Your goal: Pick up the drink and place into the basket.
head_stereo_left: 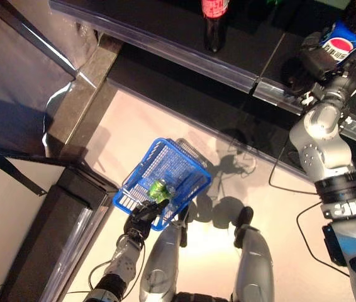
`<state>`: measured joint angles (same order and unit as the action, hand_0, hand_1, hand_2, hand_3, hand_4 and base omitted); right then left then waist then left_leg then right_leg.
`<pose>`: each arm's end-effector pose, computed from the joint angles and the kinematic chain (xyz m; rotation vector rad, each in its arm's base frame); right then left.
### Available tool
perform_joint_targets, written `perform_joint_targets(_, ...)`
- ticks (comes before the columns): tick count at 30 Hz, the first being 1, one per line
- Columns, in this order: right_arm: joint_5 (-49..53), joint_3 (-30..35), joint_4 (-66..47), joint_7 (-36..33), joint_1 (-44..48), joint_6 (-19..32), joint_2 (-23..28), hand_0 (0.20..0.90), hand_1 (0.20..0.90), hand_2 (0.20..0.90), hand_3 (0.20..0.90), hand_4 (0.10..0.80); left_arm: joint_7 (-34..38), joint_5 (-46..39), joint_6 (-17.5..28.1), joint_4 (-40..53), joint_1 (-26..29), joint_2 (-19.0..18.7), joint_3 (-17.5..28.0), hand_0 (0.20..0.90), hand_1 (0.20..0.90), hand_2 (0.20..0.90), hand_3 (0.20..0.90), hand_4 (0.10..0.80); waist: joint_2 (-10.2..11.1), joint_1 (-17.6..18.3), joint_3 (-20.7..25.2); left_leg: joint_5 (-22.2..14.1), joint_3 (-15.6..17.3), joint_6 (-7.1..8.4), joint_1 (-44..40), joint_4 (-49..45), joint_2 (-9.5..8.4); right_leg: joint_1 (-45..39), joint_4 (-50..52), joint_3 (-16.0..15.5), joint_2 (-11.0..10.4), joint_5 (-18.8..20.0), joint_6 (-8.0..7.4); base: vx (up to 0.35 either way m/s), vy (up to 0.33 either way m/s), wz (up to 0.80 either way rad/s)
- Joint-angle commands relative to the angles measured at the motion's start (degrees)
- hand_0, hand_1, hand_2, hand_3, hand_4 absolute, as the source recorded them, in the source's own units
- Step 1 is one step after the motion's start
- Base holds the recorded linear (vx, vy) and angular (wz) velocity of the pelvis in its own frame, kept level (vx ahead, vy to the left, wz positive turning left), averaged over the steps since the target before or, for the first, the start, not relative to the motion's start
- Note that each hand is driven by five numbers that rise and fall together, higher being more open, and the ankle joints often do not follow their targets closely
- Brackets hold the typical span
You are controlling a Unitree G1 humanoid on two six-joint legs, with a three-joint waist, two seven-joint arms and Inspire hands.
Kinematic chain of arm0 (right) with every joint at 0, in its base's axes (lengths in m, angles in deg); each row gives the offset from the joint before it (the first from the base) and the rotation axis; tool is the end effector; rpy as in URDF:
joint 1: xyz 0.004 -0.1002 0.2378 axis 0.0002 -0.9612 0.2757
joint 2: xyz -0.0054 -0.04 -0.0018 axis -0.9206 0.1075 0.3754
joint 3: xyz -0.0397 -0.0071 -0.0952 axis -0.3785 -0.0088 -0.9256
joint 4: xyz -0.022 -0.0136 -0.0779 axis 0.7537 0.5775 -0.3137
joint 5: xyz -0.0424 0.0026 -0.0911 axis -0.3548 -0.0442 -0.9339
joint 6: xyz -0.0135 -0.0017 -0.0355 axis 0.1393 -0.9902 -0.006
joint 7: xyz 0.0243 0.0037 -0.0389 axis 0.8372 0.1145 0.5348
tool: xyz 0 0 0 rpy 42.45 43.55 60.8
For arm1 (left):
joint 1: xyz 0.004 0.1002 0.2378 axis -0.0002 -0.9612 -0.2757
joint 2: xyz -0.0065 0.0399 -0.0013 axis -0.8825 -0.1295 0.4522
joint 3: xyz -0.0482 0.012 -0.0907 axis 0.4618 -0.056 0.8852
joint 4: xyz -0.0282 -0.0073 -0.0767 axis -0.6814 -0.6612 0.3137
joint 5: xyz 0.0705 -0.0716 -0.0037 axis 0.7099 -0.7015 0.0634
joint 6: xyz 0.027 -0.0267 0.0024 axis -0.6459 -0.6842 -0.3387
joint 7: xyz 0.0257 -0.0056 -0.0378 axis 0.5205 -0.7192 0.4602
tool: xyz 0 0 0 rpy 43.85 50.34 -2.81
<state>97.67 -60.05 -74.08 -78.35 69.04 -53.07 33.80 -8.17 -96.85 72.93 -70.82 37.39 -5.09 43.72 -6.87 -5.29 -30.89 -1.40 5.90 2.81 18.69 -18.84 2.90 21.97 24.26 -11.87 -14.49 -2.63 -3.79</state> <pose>0.3126 -0.1946 0.2285 0.1139 -0.4695 -0.5113 0.1935 0.1737 -0.0571 -0.6907 0.5113 0.2275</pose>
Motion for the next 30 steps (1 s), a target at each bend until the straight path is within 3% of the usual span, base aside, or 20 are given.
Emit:
perform_joint_targets(1, -7.45, 3.51, -17.68, 6.12, 8.59, 6.63, 4.35, 0.3, 0.3, 0.3, 0.2, 0.1, -4.08, 0.73, 5.82, 10.8, -9.7, -6.77, 1.82, 0.3, 0.3, 0.3, 0.2, 0.1, 1.66, 0.89, 3.7, 0.74, -1.5, 0.26, -1.39, -5.81, 0.79, -6.45, -4.84, -0.84, 1.13, -0.12, 2.62, 0.056, 0.025, 0.05)
perform_joint_targets(14, -2.48, 0.79, -31.46, 19.74, -5.22, 5.11, -0.04, 0.3, 0.3, 0.3, 0.2, 0.1, -6.84, 1.77, 5.07, 22.62, -14.6, -8.05, 3.91, 0.3, 0.3, 0.3, 0.2, 0.1, 3.14, 0.49, 9.47, 1.0, -0.78, 0.98, -8.44, -3.05, 1.47, -15.6, -9.0, -1.53, 1.64, -0.53, 2.9, 0.063, 0.002, 0.0)
perform_joint_targets(20, 1.55, -4.76, -36.75, 25.31, -10.93, 2.92, -4.08, 0.3, 0.3, 0.3, 0.2, 0.1, -5.81, 1.7, 2.44, 34.23, -16.01, -10.17, 4.1, 0.3, 0.3, 0.3, 0.2, 0.1, 3.68, -0.73, 11.47, 0.04, -1.08, 0.93, -11.07, -1.94, 1.25, -19.32, -11.01, -1.95, 1.58, -0.52, 2.28, 0.045, 0.0, 0.07)
perform_joint_targets(30, 2.52, -12.69, -35.6, 25.73, -13.96, 0.75, -8.55, 0.3, 0.3, 0.3, 0.2, 0.1, -5.8, 1.94, -0.05, 48.88, -16.99, -13.08, 4.01, 0.3, 0.3, 0.3, 0.2, 0.1, 4.56, -3.92, 12.56, -1.06, -2.72, 0.82, -12.98, -0.85, 0.89, -23.36, -13.52, -3.83, 1.21, -0.02, 1.11, 0.002, -0.029, 0.1)
